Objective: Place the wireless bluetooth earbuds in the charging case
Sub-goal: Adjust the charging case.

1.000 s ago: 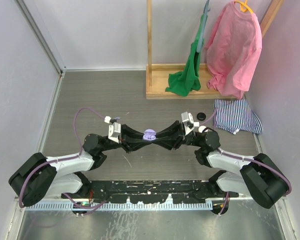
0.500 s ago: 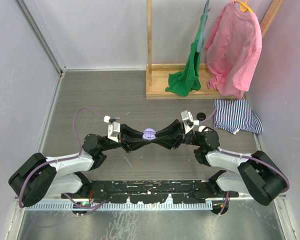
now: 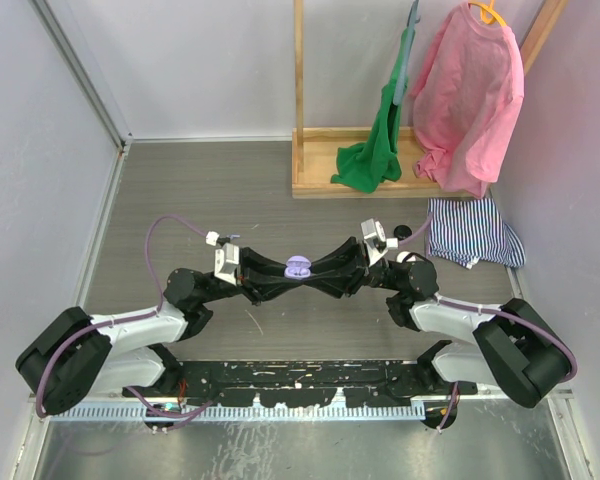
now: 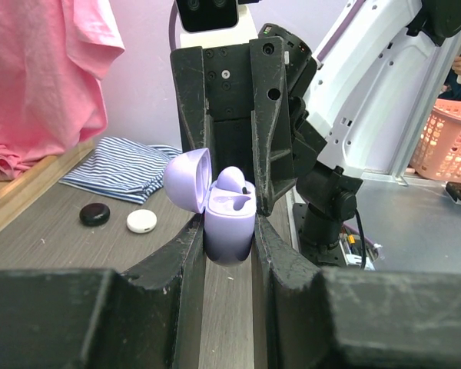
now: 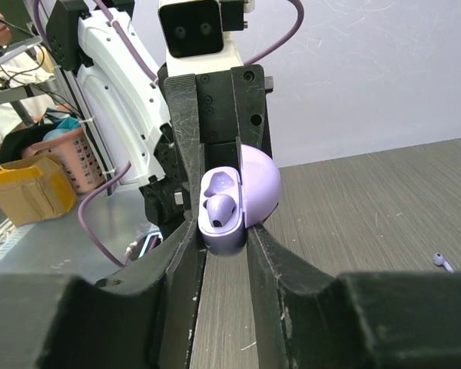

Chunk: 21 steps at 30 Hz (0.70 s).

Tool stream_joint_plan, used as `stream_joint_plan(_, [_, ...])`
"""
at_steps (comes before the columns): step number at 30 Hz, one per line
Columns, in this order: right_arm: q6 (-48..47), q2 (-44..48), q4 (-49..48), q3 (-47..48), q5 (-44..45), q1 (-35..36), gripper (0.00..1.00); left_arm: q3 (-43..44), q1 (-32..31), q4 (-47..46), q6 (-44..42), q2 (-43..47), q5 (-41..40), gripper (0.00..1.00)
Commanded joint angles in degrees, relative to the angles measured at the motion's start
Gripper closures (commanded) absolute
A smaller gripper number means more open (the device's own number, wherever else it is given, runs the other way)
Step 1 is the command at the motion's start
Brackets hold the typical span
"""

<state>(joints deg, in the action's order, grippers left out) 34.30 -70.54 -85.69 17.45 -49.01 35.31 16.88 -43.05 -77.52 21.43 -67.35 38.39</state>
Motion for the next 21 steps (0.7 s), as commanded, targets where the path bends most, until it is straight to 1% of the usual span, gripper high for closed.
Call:
stream_joint_plan(1, [0.08, -1.42, -1.74, 2.1, -0.37, 1.49, 0.65, 2.8, -1.74, -4.39, -0.42, 1.17, -0.63, 0.94])
stream_joint_plan(3, [0.19, -1.53, -1.84, 2.15, -0.41, 1.49, 0.7, 2.71, -1.71, -4.39, -0.46, 1.17, -0.7, 0.93])
stream_joint_plan(8, [-0.1, -1.05, -1.85, 1.94, -0.17, 1.48, 0.78, 1.75, -1.73, -4.37, -0.81, 1.56, -1.61, 0.79])
stream_joint_plan(13, [-0.94, -0.03, -1.45, 1.31, 0.92, 1.47, 0.81, 0.75, -1.74, -3.78, -0.92, 2.45, -2.28, 0.66])
stream_joint_plan(19, [-1.91, 2.02, 0.25, 0.92, 1.55, 1.43, 0.82, -0.3, -1.71, -2.42, -1.36, 4.24, -3.41, 0.57])
stream_joint_plan(21, [-2.6, 2.67, 1.37, 0.87, 1.55, 1.43, 0.82, -0.57, -1.77, -1.98, -1.43, 4.88, -3.75, 0.56])
